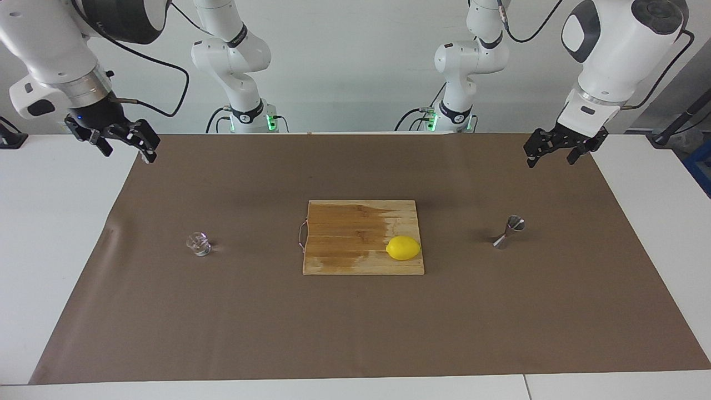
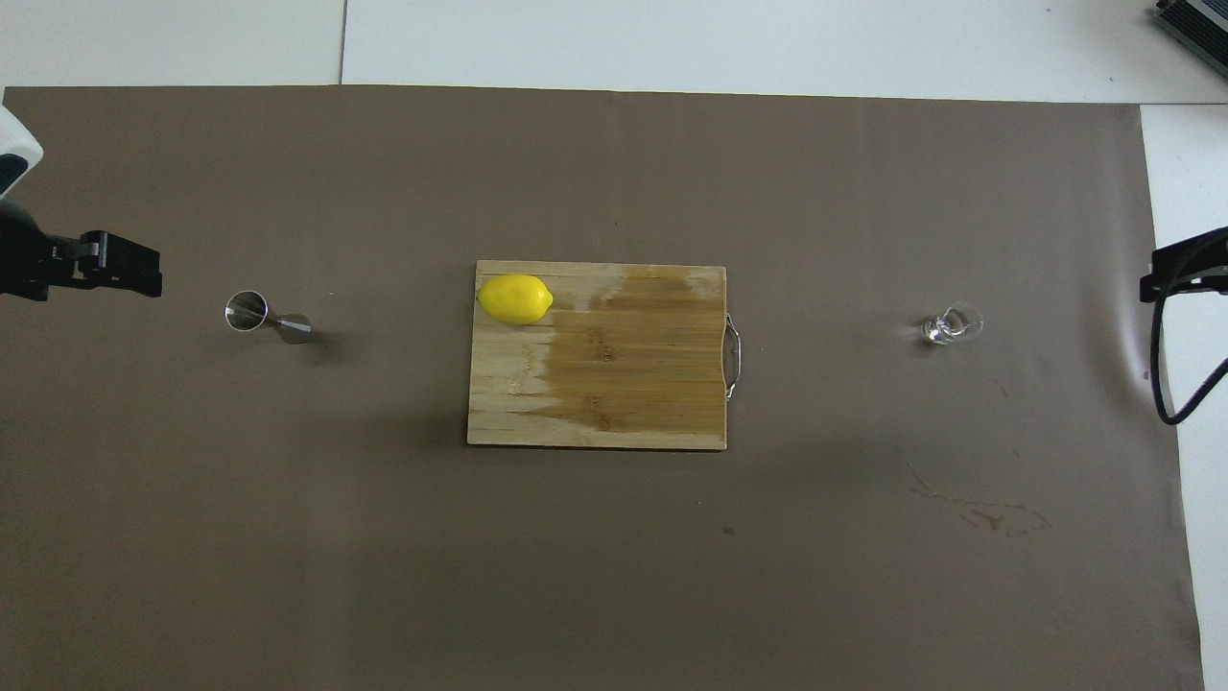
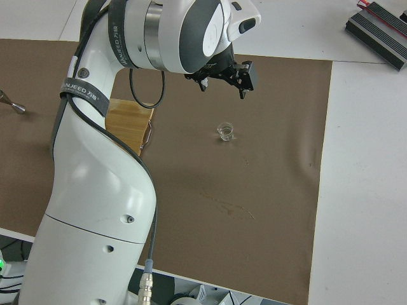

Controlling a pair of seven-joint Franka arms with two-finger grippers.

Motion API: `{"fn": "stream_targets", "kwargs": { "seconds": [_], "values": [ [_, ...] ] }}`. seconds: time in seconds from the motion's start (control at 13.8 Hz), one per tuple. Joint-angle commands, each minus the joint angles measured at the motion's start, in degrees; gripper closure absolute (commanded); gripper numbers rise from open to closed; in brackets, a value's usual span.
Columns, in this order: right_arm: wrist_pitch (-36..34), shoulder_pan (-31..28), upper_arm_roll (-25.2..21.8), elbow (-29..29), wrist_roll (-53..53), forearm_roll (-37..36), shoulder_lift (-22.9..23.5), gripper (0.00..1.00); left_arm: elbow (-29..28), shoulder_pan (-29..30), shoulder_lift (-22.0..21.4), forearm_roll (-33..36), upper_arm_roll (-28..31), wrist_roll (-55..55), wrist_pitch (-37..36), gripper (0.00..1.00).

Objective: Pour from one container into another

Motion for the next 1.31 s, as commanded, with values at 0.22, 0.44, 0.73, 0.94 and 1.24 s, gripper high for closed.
{"fn": "stream_targets", "kwargs": {
  "seconds": [0.22, 0.44, 0.73, 0.94, 1.24],
  "values": [
    [0.1, -0.3, 0.2, -1.3, -1.1, 1.4, -1.3, 0.0, -3.8, 1.5, -2.9, -5.4, 1.1, -0.3, -1.0, 0.0],
    [0.5, -0.3, 0.2, -1.6, -1.1, 1.4, -1.3, 0.0, -2.2, 5.5, -1.7, -12.9, 1.0, -0.4, -3.3, 0.0],
    [2.4, -0.3, 0.2, -3.7, -1.1, 0.9, -2.7, 0.0, 5.7, 9.1, 5.8, -18.5, 0.7, -0.9, -11.1, 0.0],
    [5.2, -0.2, 0.3, -6.3, -1.0, 1.0, -4.5, 0.0, 13.0, 11.9, 12.9, -23.5, 0.3, -2.1, -16.4, 0.0],
    [4.7, -0.3, 0.6, -6.0, -1.4, 1.5, -4.6, 0.0, 15.5, 14.5, 17.8, -30.4, -0.1, -6.6, -19.0, 0.0]
  ]
}}
